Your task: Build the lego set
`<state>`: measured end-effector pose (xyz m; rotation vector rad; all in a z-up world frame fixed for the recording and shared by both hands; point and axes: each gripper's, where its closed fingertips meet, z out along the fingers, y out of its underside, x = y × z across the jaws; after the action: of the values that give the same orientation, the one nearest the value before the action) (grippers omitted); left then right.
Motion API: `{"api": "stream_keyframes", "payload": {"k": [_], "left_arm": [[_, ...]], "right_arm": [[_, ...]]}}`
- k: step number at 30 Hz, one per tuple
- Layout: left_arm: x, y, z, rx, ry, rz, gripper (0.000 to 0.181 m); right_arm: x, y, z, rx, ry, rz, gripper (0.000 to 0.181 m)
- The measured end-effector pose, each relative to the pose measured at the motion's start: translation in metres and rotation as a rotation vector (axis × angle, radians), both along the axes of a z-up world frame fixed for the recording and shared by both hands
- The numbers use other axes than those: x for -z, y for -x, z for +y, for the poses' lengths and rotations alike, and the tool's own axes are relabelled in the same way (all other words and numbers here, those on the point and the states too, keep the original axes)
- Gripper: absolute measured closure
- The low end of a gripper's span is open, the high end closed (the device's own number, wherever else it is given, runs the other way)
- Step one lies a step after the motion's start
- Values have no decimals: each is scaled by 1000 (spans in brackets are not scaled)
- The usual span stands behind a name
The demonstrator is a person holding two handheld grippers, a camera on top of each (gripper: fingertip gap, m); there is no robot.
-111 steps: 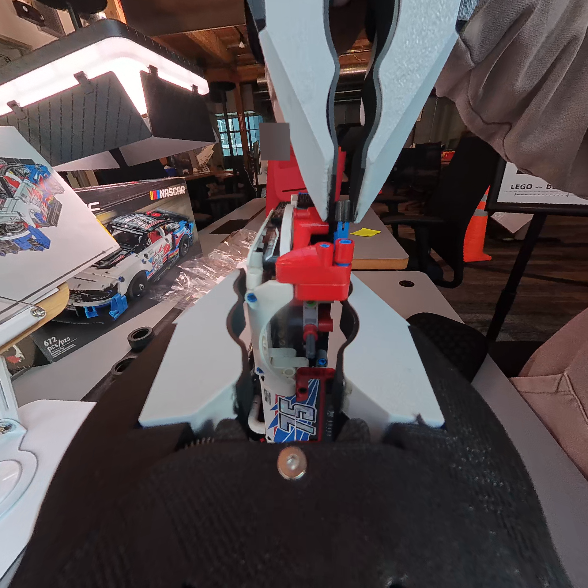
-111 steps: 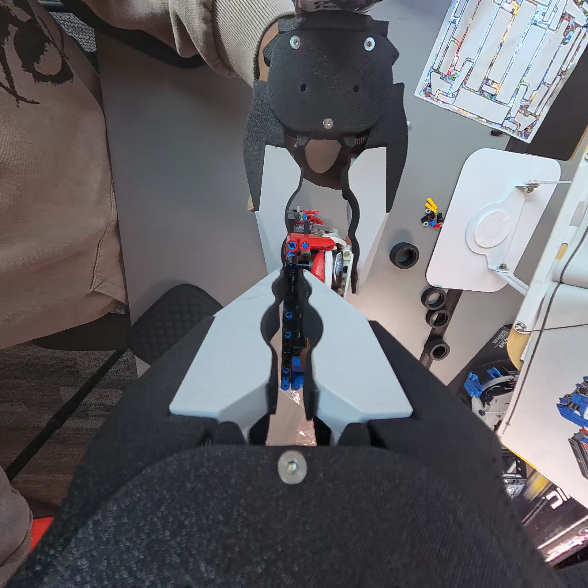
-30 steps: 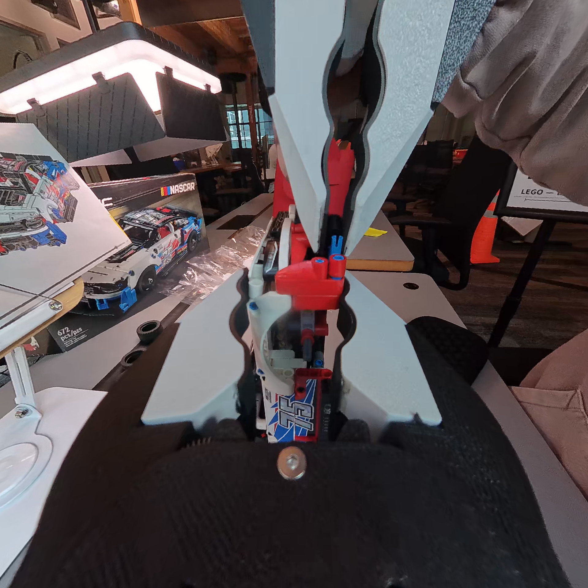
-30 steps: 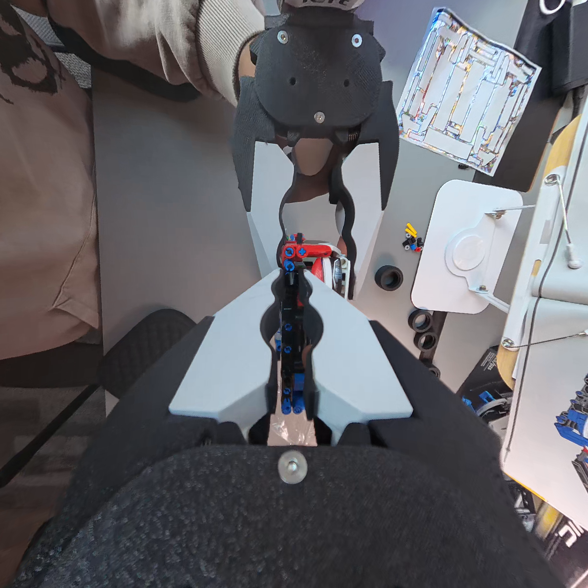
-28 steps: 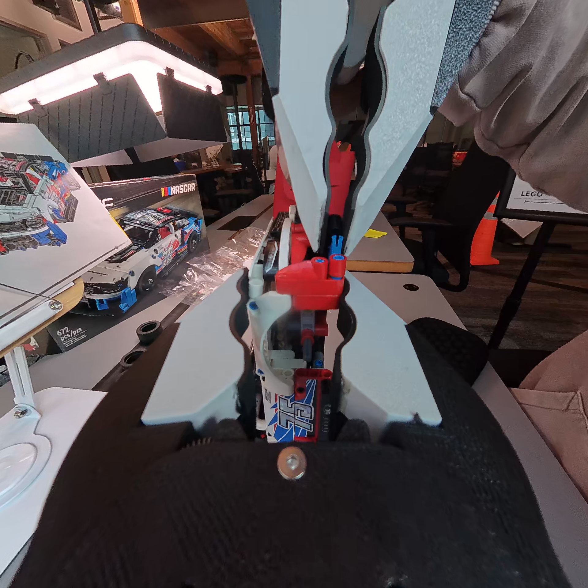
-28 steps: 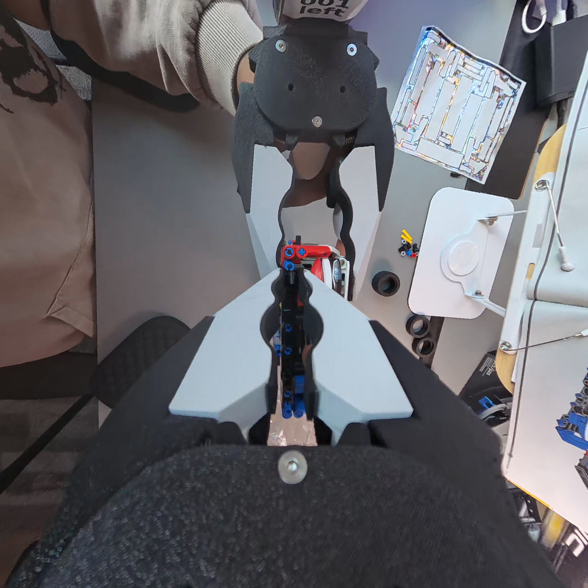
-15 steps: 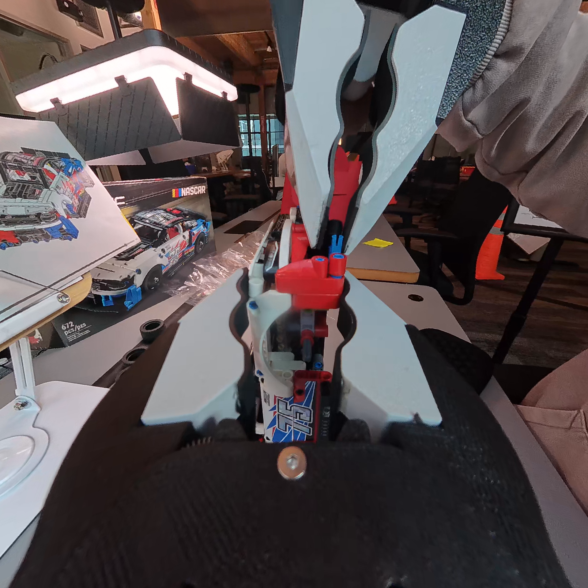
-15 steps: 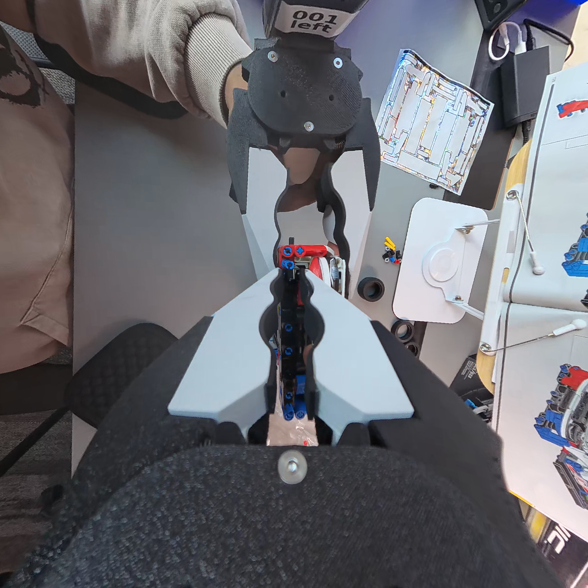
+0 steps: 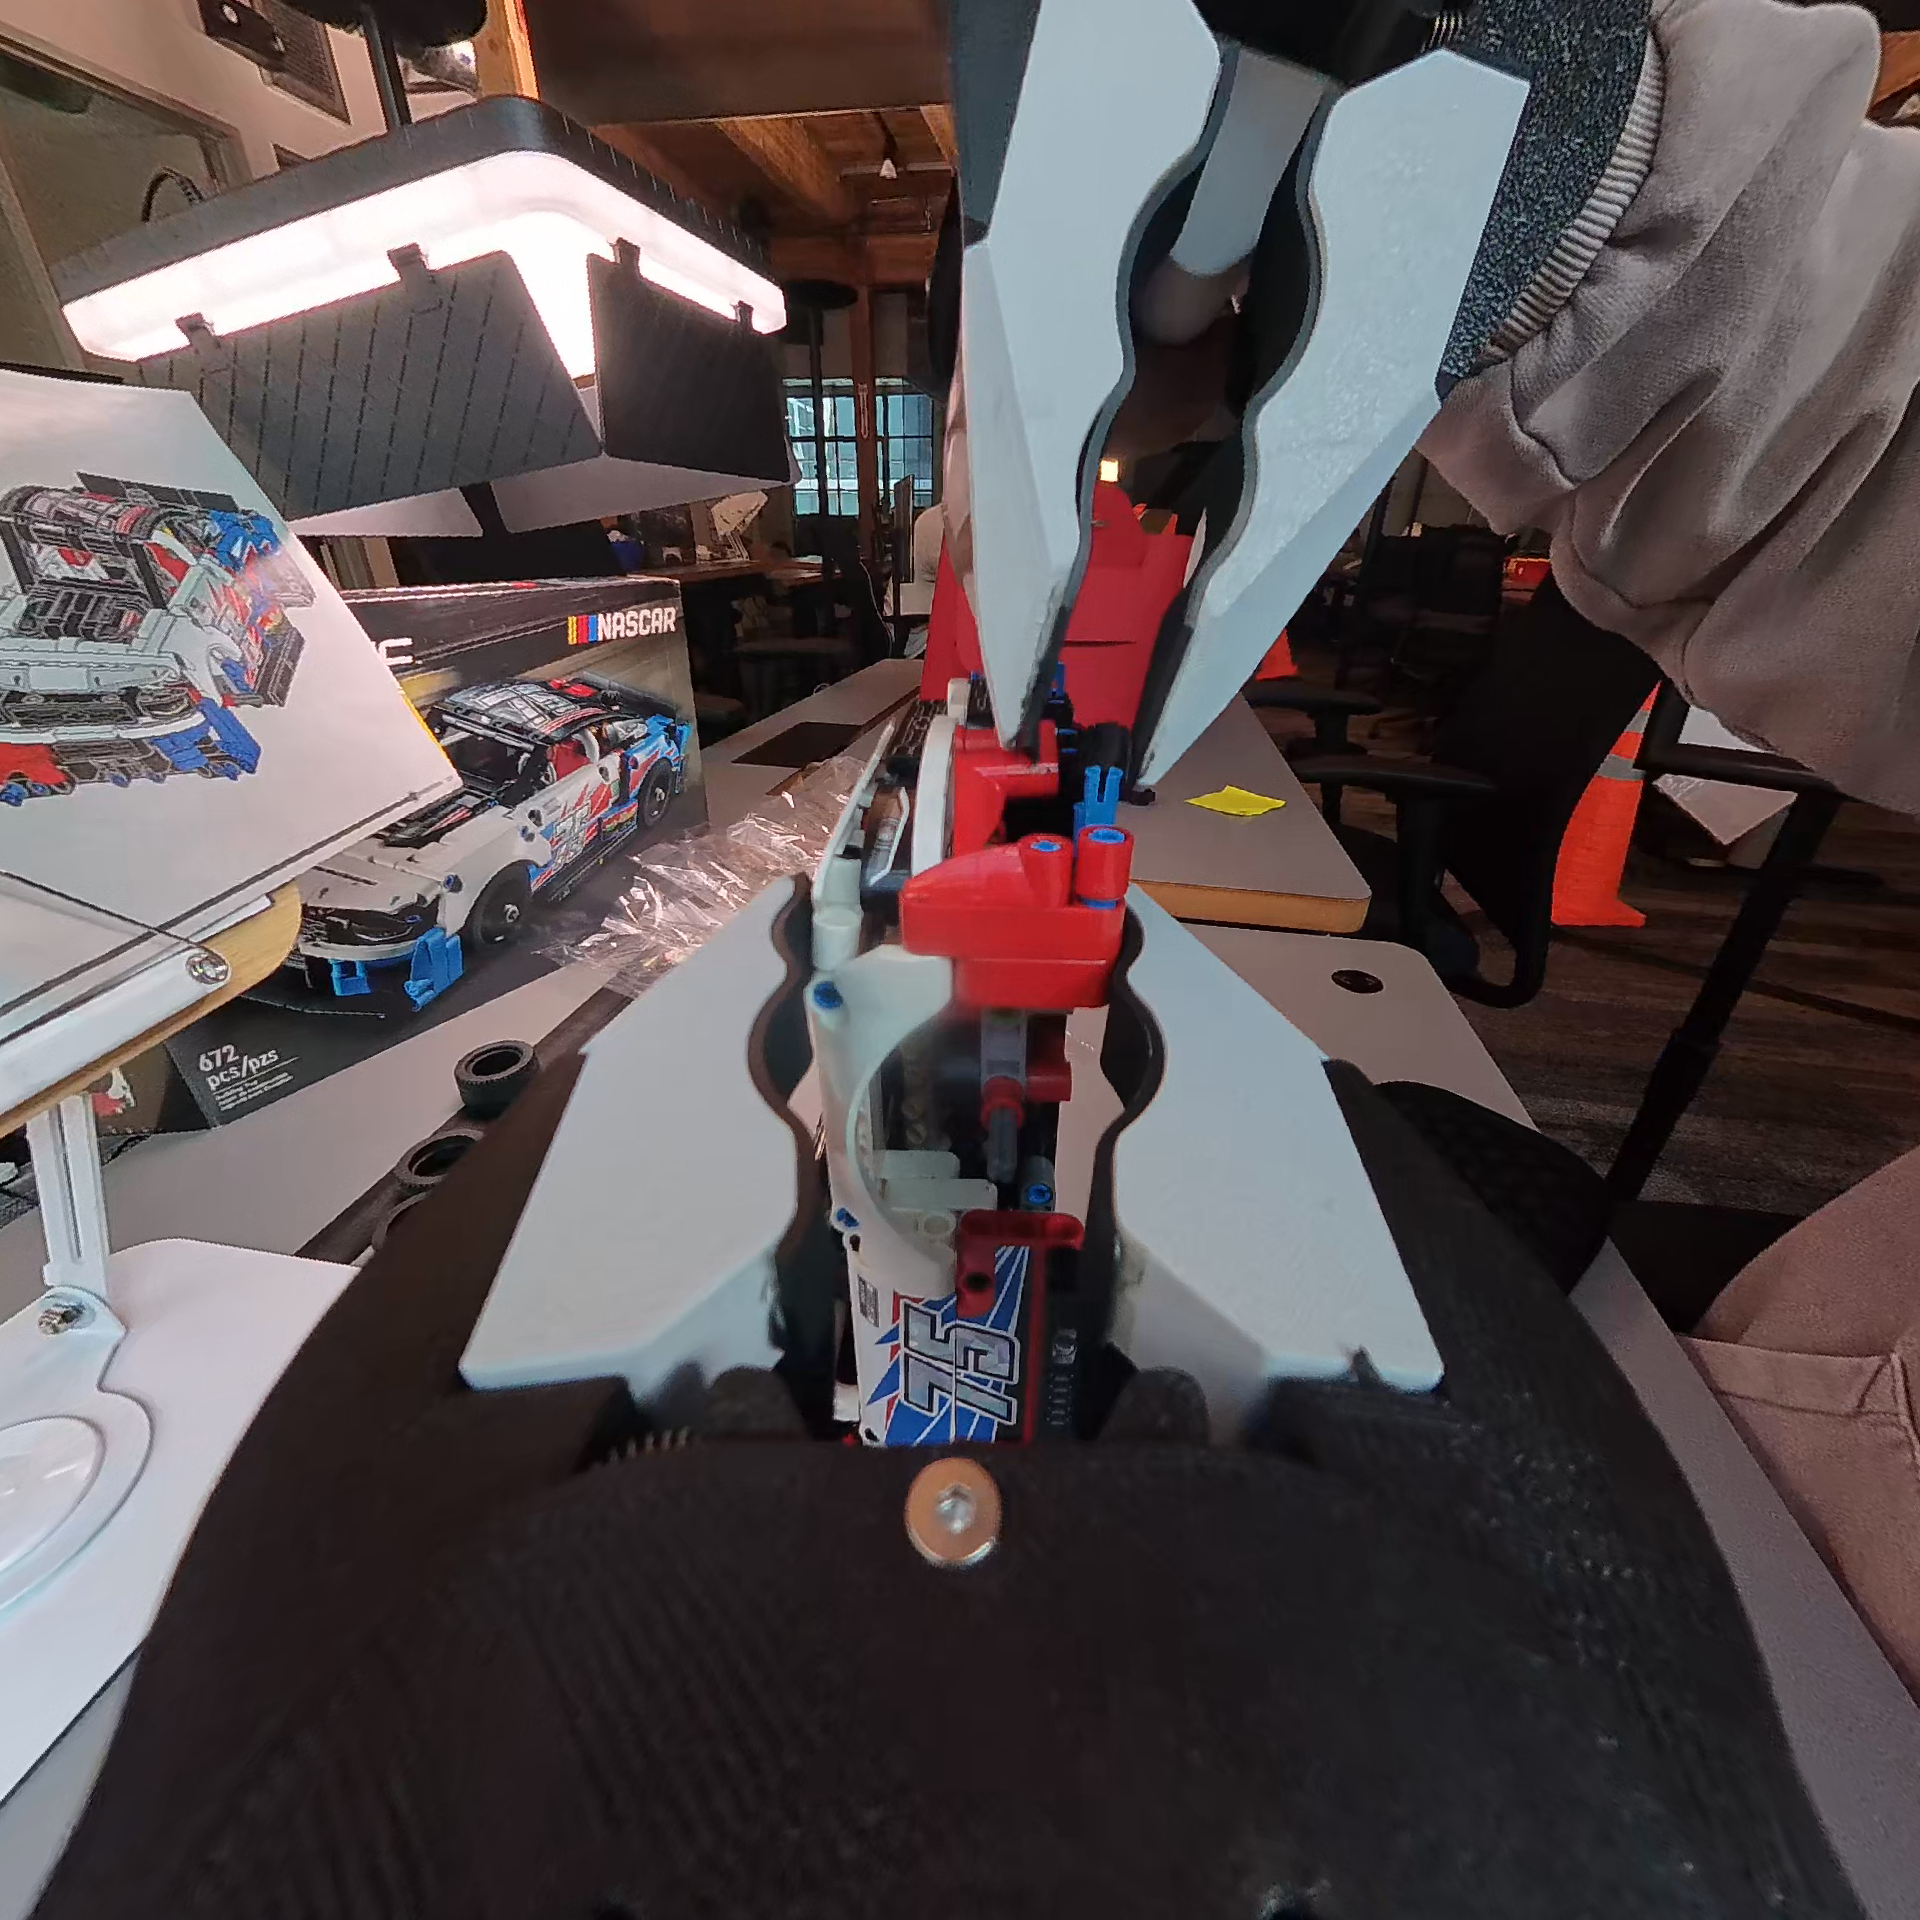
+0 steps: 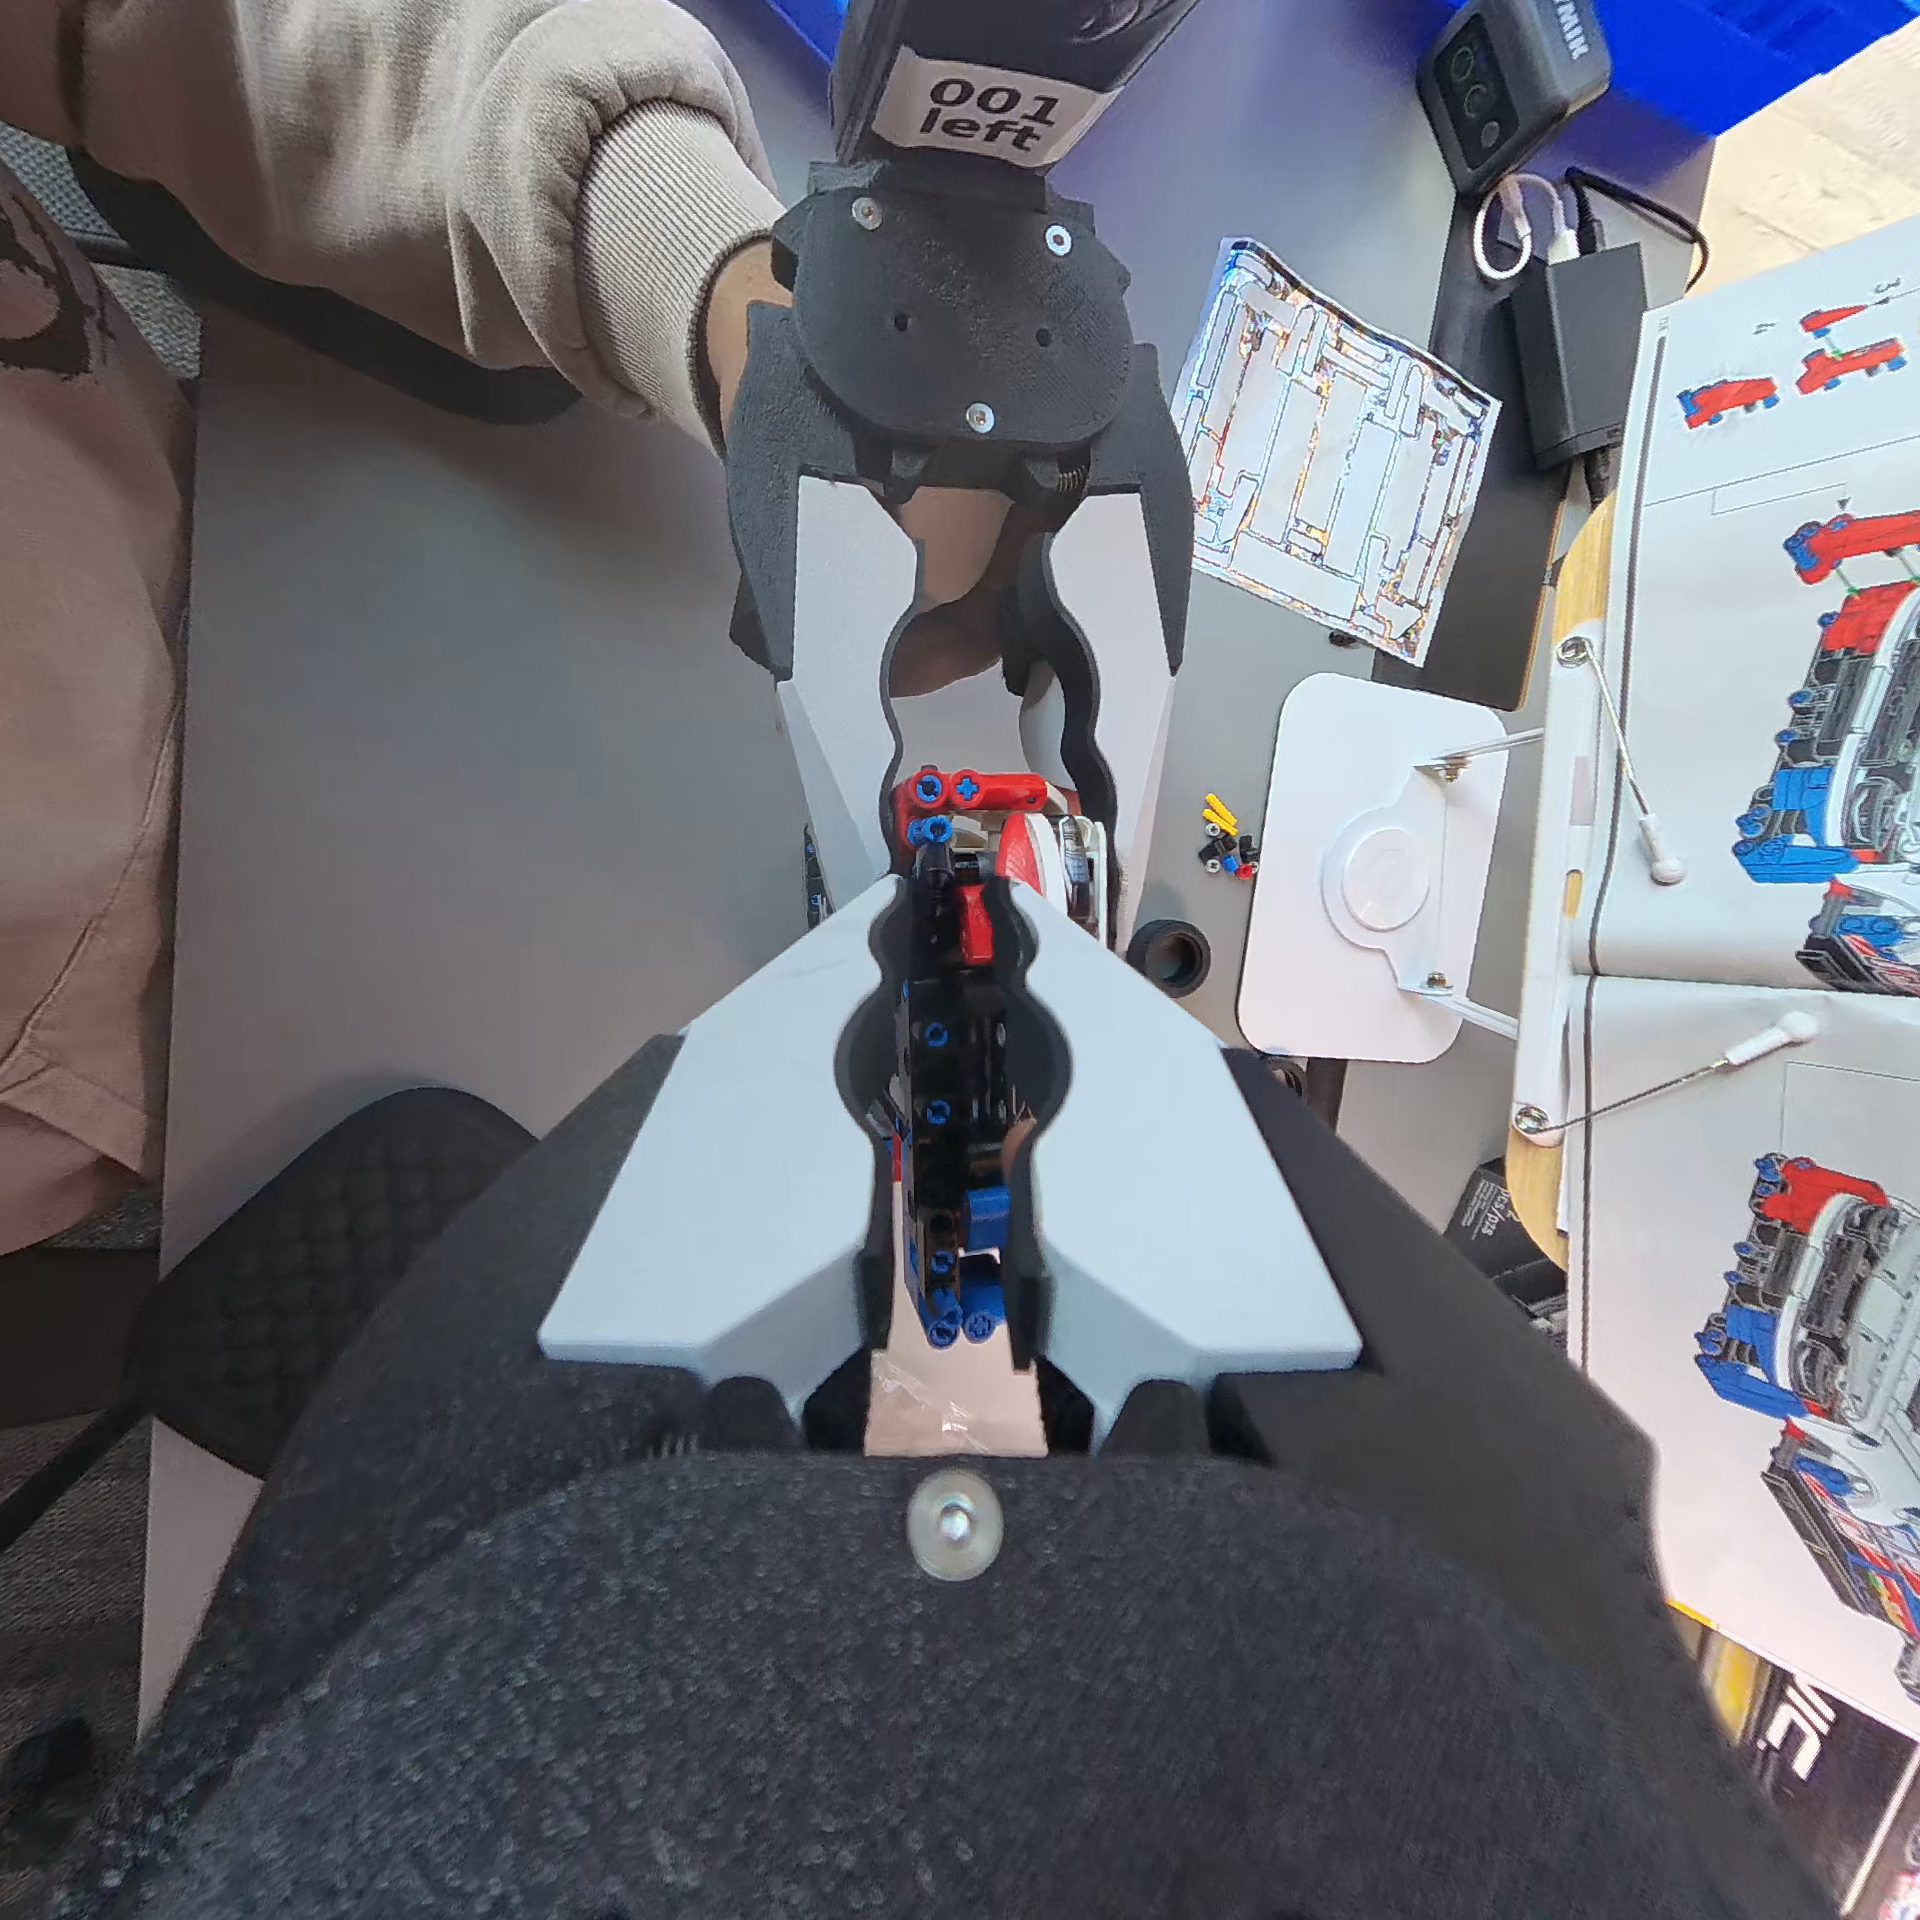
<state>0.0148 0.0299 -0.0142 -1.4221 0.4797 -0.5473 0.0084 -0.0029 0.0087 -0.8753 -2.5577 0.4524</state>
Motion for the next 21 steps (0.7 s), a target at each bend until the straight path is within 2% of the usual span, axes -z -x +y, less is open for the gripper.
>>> {"api": "stream_keyframes", "payload": {"k": [21], "left_arm": [[0,0,0,0,4,1,127]], "right_arm": [[-1,-2,-1,-36,-89,86,175]]}}
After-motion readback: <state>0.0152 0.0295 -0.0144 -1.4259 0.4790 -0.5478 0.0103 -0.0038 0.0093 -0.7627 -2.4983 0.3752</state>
